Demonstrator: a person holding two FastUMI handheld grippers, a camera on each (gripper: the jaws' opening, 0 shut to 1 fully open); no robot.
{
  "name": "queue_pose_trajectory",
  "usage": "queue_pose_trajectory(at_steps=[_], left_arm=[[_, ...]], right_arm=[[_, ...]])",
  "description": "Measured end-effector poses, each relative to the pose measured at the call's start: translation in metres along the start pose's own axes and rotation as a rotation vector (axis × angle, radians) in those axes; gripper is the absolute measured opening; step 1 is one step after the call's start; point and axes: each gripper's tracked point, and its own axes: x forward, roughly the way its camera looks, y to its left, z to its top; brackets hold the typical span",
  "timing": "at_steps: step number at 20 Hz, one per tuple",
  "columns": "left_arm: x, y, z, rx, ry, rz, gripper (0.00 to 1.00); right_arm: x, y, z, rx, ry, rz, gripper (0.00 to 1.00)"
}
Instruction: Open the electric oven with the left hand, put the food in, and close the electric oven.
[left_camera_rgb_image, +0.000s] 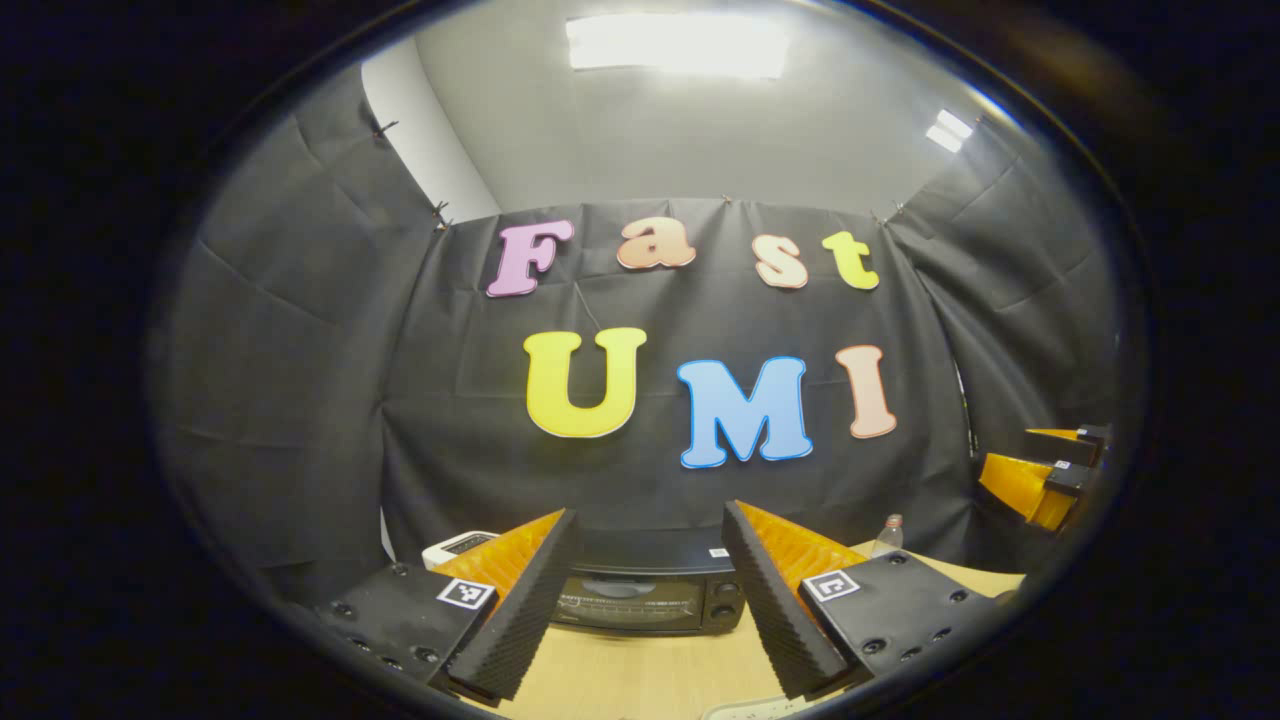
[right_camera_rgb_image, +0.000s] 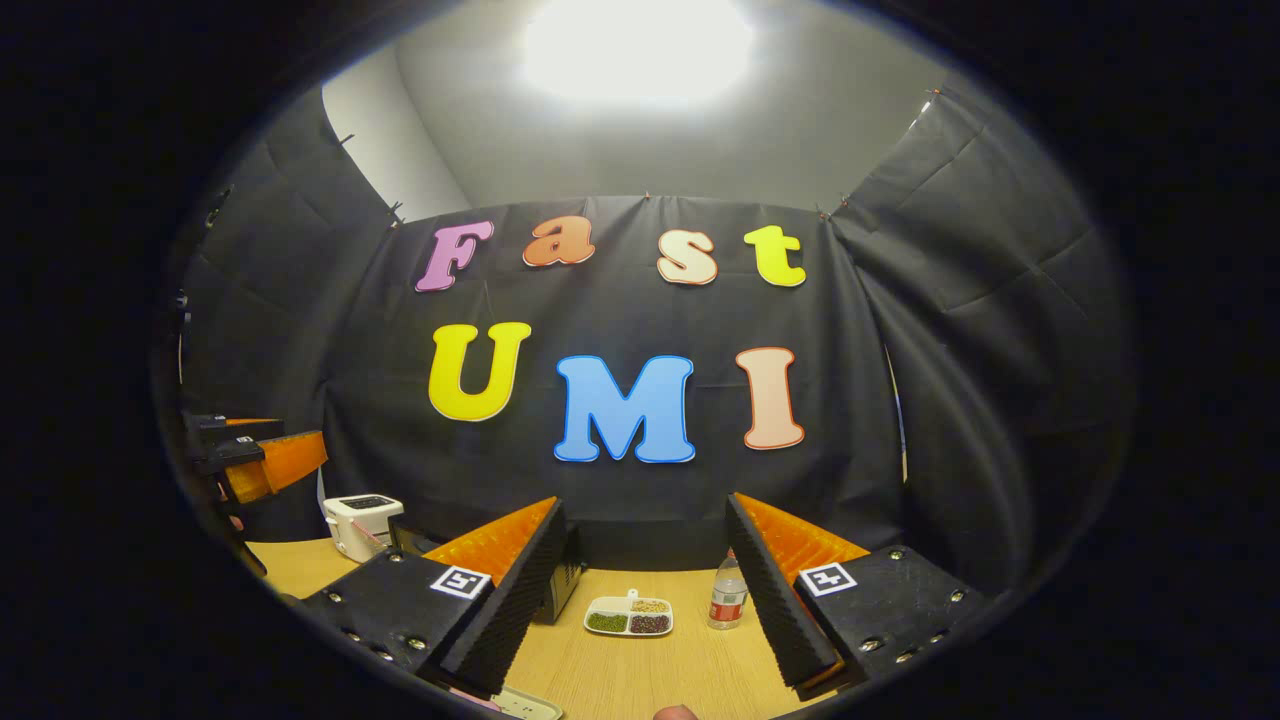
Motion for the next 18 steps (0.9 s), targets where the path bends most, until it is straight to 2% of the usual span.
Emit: queue_pose_trajectory(at_steps=[1,2,6,7,8,10,11,18], left_arm=[[0.01,0.004,-0.005,0.0,0.005,0.005,1.0],[0.023,0.008,-0.007,-0.002,0.006,0.01,0.91],[0.081,0.025,-0.028,-0.005,0.008,-0.003,0.9],[0.094,0.03,-0.036,-0.009,0.021,-0.009,1.0],[0.109,0.033,-0.042,-0.012,0.025,-0.021,0.96],[0.134,0.041,-0.057,-0.007,0.039,-0.031,0.96],[0.147,0.044,-0.068,-0.003,0.056,-0.04,1.0],[0.208,0.045,-0.151,-0.026,0.178,-0.102,1.0]], right_arm=[[0.002,0.002,-0.003,0.006,0.011,0.001,0.97],[0.005,0.001,-0.002,0.007,0.006,-0.004,0.96],[0.024,-0.006,-0.001,-0.03,-0.007,-0.073,0.97],[0.028,-0.006,-0.001,-0.023,-0.007,-0.095,0.96],[0.032,-0.002,0.002,-0.014,-0.022,-0.107,0.97],[0.043,0.003,0.001,-0.02,-0.028,-0.13,0.96],[0.048,0.007,-0.004,-0.029,-0.015,-0.135,0.96],[0.066,0.02,-0.026,-0.075,0.038,-0.2,0.96]])
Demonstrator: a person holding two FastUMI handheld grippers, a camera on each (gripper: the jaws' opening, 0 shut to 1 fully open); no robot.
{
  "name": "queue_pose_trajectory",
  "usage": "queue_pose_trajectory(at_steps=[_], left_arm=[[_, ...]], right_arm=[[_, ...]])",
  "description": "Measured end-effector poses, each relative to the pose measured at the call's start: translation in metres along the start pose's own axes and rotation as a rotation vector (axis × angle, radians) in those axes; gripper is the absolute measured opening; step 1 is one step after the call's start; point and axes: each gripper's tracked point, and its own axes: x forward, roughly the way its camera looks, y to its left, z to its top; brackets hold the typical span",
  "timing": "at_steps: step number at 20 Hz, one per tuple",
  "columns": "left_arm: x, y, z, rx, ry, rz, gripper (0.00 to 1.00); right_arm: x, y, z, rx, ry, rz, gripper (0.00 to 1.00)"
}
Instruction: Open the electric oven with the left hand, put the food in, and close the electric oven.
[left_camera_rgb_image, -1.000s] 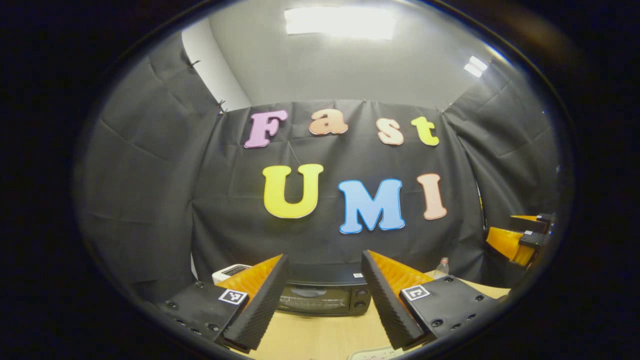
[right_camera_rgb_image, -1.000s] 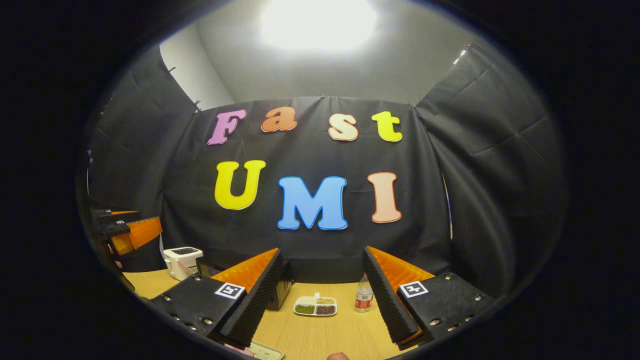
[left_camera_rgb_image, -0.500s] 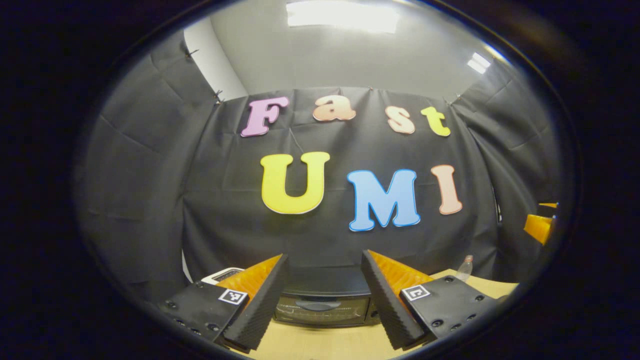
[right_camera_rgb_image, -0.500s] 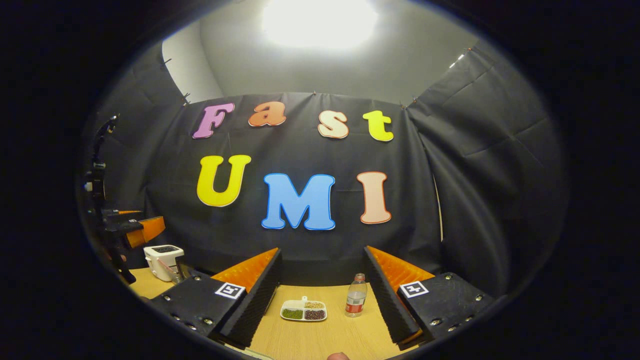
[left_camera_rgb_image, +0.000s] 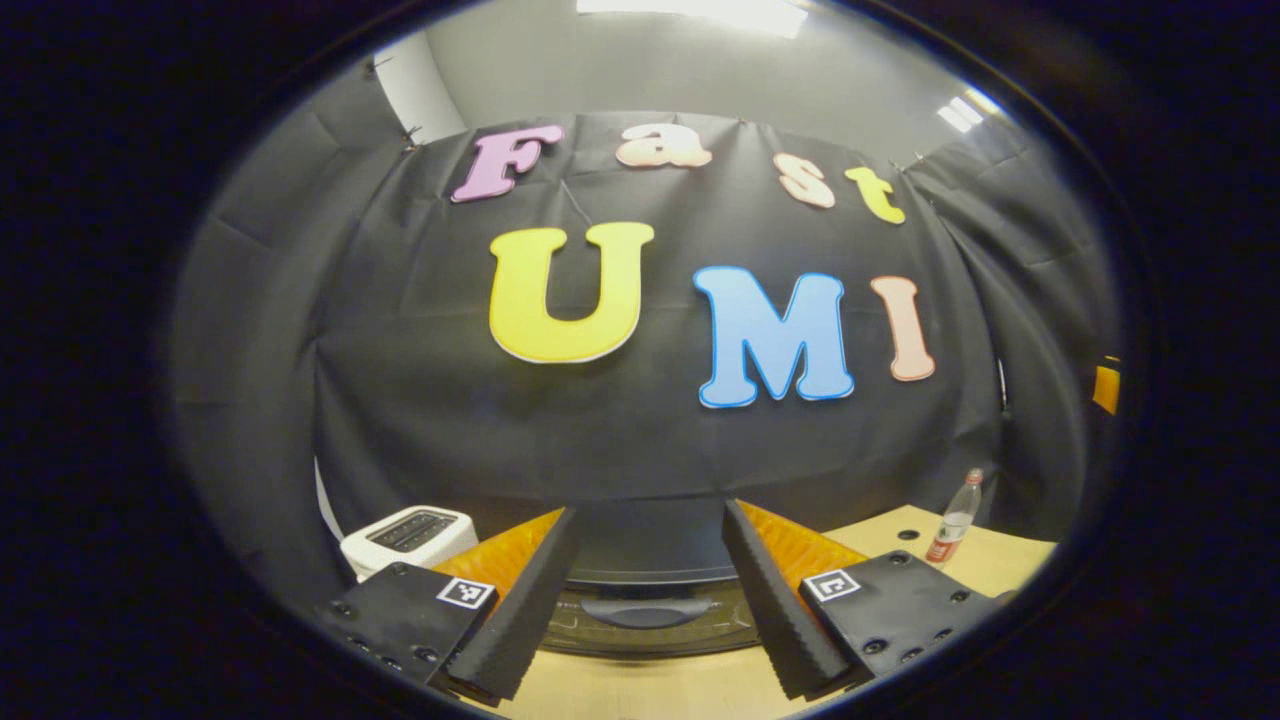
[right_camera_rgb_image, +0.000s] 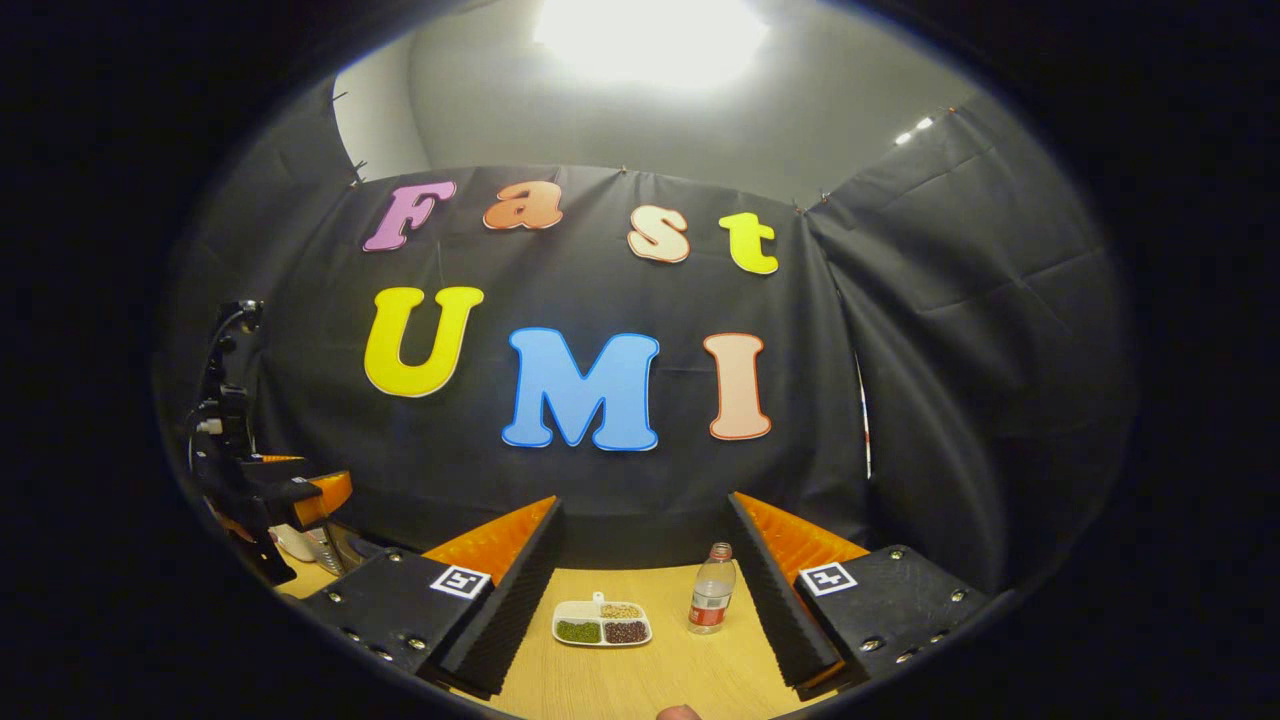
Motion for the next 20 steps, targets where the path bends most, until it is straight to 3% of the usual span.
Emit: queue_pose_trajectory(at_steps=[1,5,8,9,12,13,14,16,18,19,20], left_arm=[[0.011,0.001,-0.012,-0.001,0.017,-0.007,0.95],[0.046,0.003,-0.051,-0.017,0.075,-0.025,0.93],[0.064,0.004,-0.081,-0.024,0.127,-0.027,0.96],[0.069,0.004,-0.089,-0.023,0.138,-0.024,0.91],[0.076,0.009,-0.112,-0.023,0.169,0.001,0.98],[0.076,0.009,-0.114,-0.025,0.16,0.002,1.0],[0.072,0.007,-0.119,-0.021,0.168,-0.003,0.92],[0.074,0.007,-0.119,0.037,0.141,0.003,1.0],[0.073,0.005,-0.118,0.038,0.121,0.015,0.97],[0.07,0.005,-0.122,0.032,0.129,0.02,0.91],[0.069,0.005,-0.119,0.034,0.116,0.021,0.92]], right_arm=[[0.002,0.0,-0.004,-0.01,0.008,-0.012,0.97],[0.008,0.004,-0.011,-0.013,0.037,-0.037,0.96],[0.012,0.003,-0.017,-0.048,0.063,-0.06,0.97],[0.013,0.005,-0.02,-0.053,0.074,-0.06,0.96],[0.017,0.011,-0.028,-0.075,0.101,-0.052,0.97],[0.017,0.014,-0.03,-0.083,0.106,-0.047,0.96],[0.017,0.016,-0.031,-0.091,0.111,-0.043,0.97],[0.019,0.019,-0.033,-0.1,0.119,-0.03,0.97],[0.02,0.02,-0.034,-0.105,0.122,-0.024,0.97],[0.02,0.02,-0.034,-0.103,0.121,-0.021,0.97],[0.02,0.02,-0.033,-0.101,0.12,-0.019,0.97]])
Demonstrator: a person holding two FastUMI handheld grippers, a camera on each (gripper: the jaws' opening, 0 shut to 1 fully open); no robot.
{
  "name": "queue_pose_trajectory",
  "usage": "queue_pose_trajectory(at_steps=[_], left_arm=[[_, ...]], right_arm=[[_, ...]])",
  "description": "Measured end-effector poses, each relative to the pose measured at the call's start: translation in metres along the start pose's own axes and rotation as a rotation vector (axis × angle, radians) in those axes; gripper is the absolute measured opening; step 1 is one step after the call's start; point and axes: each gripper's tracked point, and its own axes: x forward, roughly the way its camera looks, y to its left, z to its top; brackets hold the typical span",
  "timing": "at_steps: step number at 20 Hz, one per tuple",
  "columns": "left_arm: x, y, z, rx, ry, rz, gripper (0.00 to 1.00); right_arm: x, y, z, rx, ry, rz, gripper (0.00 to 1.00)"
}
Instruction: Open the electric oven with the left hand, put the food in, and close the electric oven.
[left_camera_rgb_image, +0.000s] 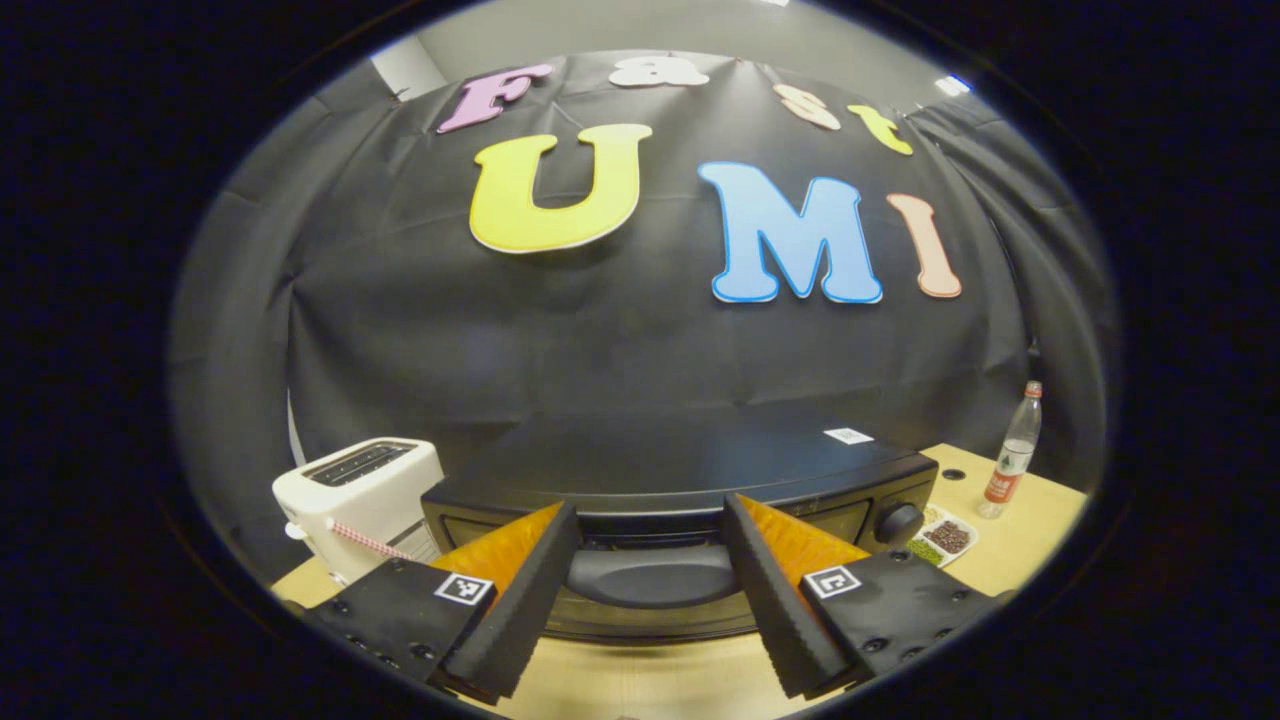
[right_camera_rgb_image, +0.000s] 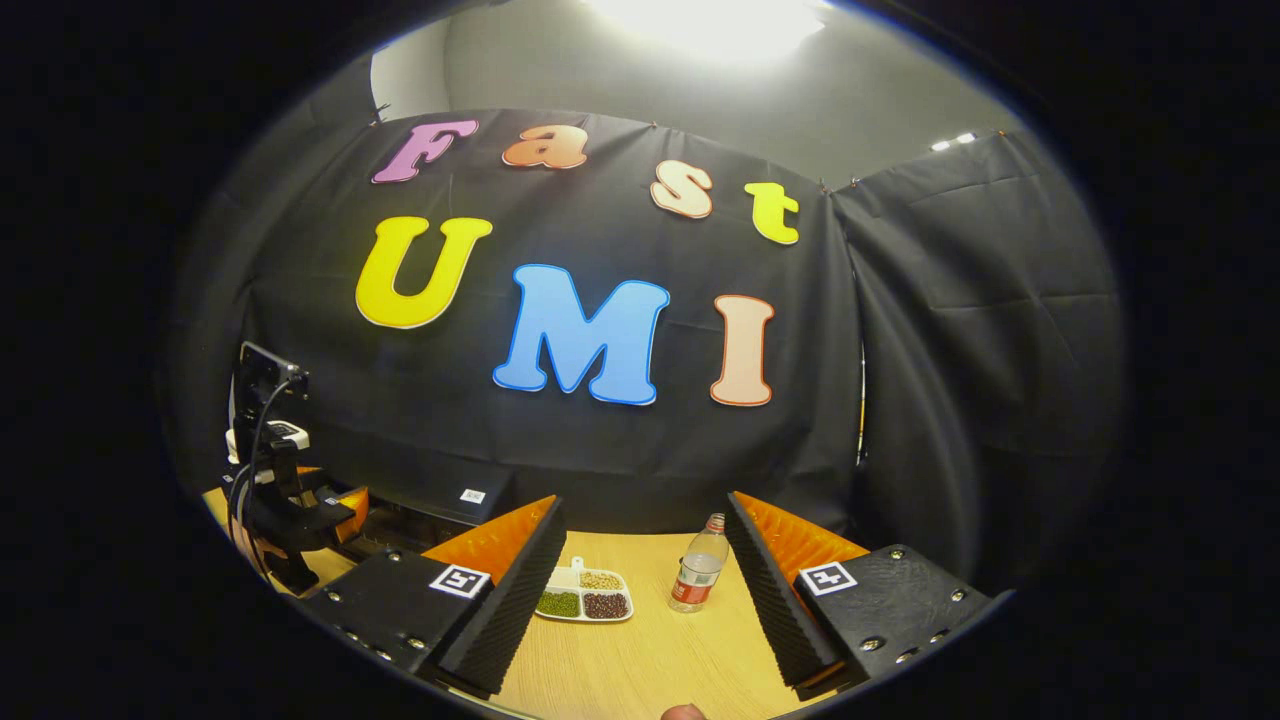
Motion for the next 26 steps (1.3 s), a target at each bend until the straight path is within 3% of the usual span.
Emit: queue_pose_trajectory(at_steps=[1,5,6,9,14,16,17,19,20,26], left_arm=[[-0.003,0.0,-0.004,0.002,0.009,0.003,1.0],[-0.021,-0.001,-0.008,0.001,0.015,0.013,1.0],[-0.029,-0.002,-0.01,0.003,0.012,0.015,0.92],[-0.045,-0.002,-0.018,-0.006,0.025,0.022,1.0],[-0.074,-0.006,-0.036,0.003,0.063,0.033,0.98],[-0.085,-0.007,-0.048,-0.004,0.091,0.038,0.91],[-0.09,-0.008,-0.053,-0.002,0.102,0.042,1.0],[-0.099,-0.009,-0.063,0.003,0.126,0.051,0.91],[-0.103,-0.009,-0.069,0.004,0.139,0.057,1.0],[-0.122,-0.01,-0.102,0.009,0.218,0.094,0.98]], right_arm=[[0.0,-0.001,0.0,0.001,-0.001,0.002,0.97],[-0.003,-0.007,0.006,0.007,-0.017,0.004,0.97],[-0.004,-0.007,0.006,0.008,-0.019,0.009,0.97],[-0.007,-0.009,0.007,0.008,-0.021,0.023,0.97],[-0.011,-0.011,0.006,0.024,-0.013,0.053,0.97],[-0.014,-0.015,0.006,0.027,-0.017,0.058,0.97],[-0.016,-0.016,0.005,0.029,-0.02,0.062,0.97],[-0.019,-0.02,0.004,0.029,-0.019,0.07,0.97],[-0.022,-0.022,0.002,0.029,-0.015,0.075,0.97],[-0.038,-0.03,-0.016,0.019,0.03,0.115,0.97]])
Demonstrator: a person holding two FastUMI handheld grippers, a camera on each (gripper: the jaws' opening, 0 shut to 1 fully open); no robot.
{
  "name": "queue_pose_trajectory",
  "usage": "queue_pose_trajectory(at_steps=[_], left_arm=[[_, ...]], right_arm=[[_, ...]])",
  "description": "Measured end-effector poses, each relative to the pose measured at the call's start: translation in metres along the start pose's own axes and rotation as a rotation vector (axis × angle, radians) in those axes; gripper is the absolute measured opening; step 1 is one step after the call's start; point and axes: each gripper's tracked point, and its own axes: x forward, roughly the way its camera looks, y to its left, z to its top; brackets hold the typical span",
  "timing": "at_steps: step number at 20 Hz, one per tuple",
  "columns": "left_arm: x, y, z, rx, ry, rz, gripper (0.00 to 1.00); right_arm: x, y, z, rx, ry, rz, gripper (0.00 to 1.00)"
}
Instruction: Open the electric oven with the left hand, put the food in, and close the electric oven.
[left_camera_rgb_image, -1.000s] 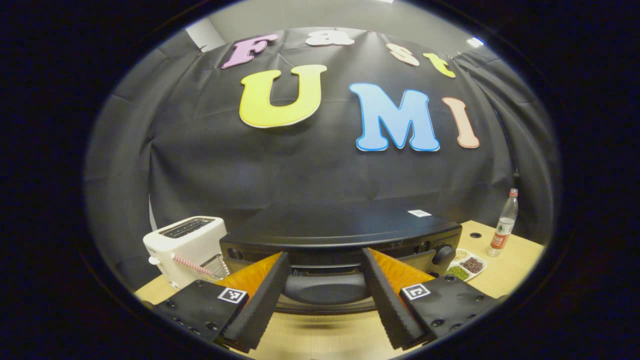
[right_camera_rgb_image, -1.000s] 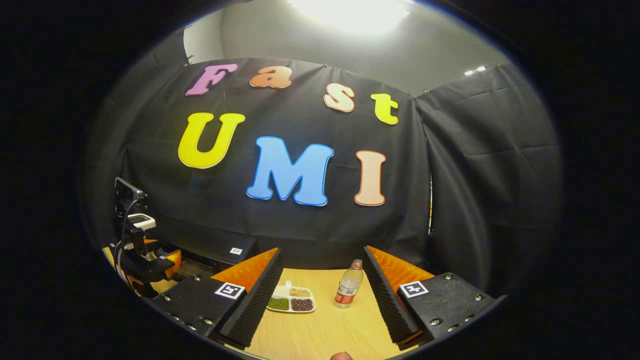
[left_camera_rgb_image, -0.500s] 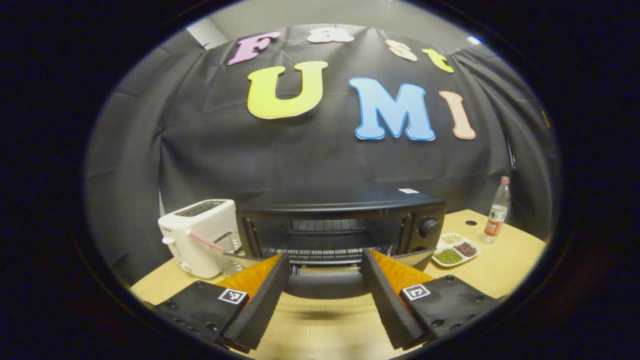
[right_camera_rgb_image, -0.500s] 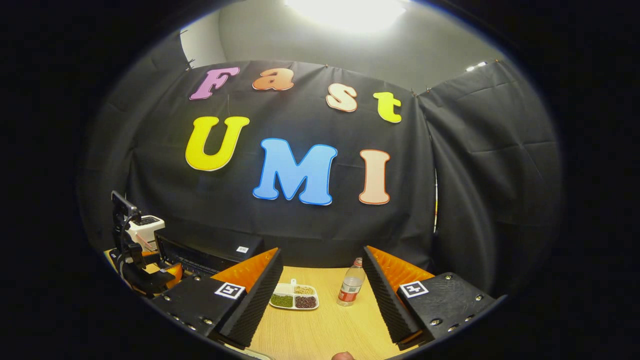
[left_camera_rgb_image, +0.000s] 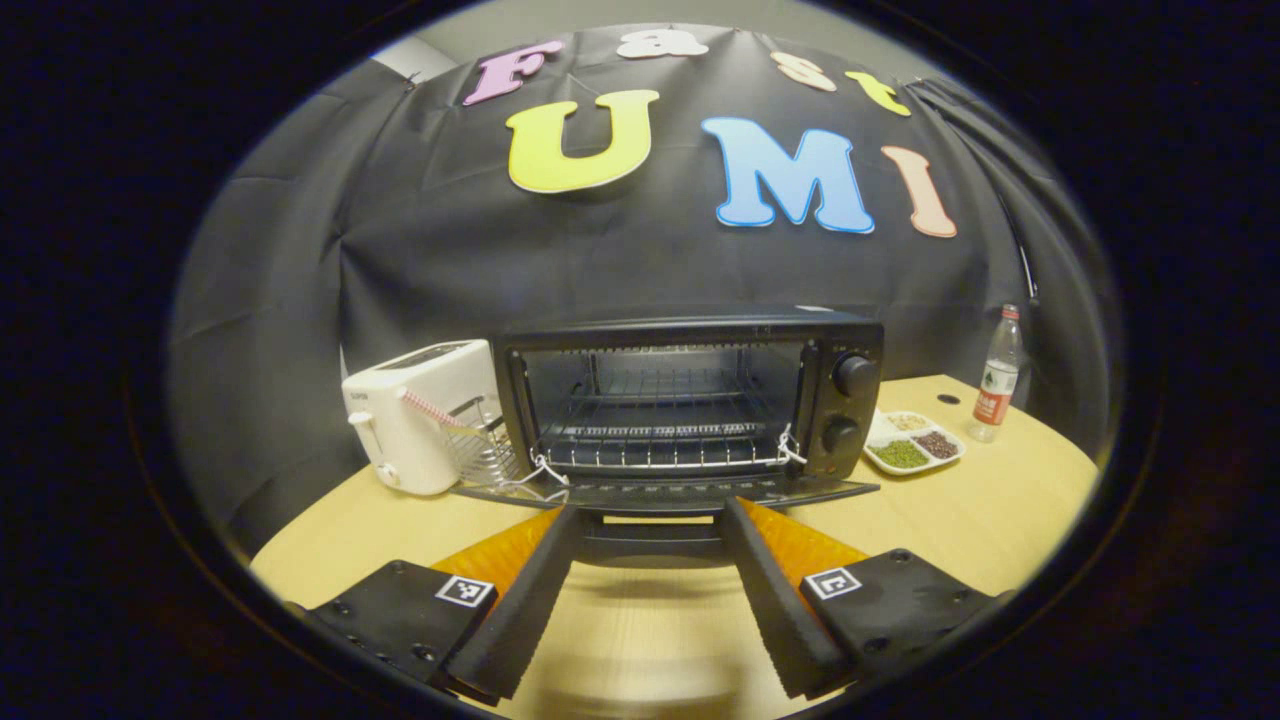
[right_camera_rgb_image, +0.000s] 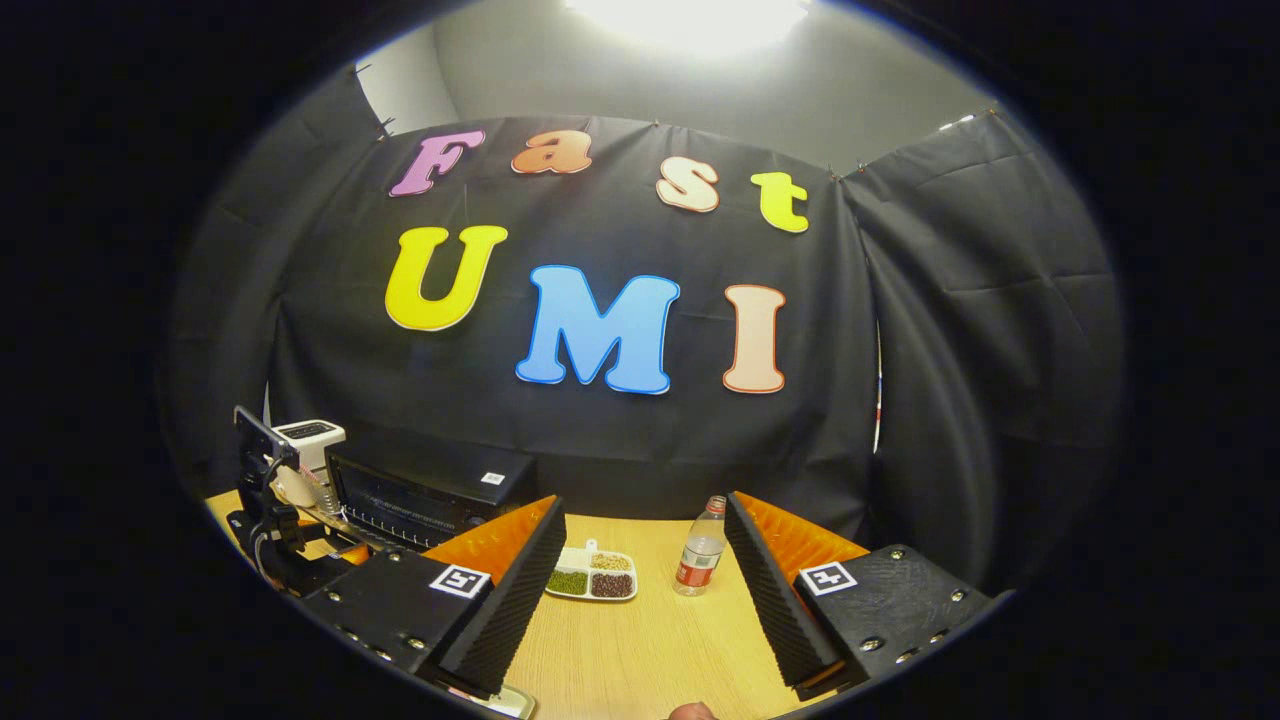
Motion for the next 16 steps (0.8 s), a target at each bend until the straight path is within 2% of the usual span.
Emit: queue_pose_trajectory(at_steps=[1,4,7,14,16], left_arm=[[-0.003,0.001,-0.006,0.003,0.011,0.008,1.0],[-0.012,0.002,-0.024,0.009,0.043,0.026,0.98],[-0.035,0.003,-0.021,0.0,0.035,0.049,0.99],[-0.135,0.002,0.065,-0.033,-0.168,0.096,1.0],[-0.169,-0.003,0.09,-0.03,-0.219,0.098,0.92]], right_arm=[[-0.002,-0.001,-0.004,-0.01,0.007,0.008,0.97],[-0.01,-0.003,-0.015,-0.025,0.029,0.031,0.97],[-0.022,-0.003,-0.027,-0.032,0.047,0.074,0.97],[-0.047,0.007,-0.053,0.043,0.075,0.228,0.97],[-0.054,0.013,-0.065,0.079,0.12,0.278,0.97]])
